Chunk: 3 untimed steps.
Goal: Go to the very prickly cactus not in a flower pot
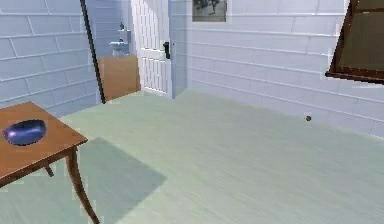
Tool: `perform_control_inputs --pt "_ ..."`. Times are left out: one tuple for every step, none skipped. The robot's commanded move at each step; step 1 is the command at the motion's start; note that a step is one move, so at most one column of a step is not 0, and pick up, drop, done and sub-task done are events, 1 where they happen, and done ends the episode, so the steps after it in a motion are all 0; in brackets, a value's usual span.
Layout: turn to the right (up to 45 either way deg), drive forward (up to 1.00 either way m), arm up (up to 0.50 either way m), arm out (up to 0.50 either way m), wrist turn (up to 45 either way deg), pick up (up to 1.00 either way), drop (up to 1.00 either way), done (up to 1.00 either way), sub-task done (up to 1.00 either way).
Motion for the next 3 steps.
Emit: perform_control_inputs --pt "0.0 1.0 0.0 0.0 0.0 0.0 0.0 0.0 0.0" --pt "-9.0 0.0 0.0 0.0 0.0 0.0 0.0 0.0 0.0" --pt "0.0 0.35 0.0 0.0 0.0 0.0 0.0 0.0 0.0"
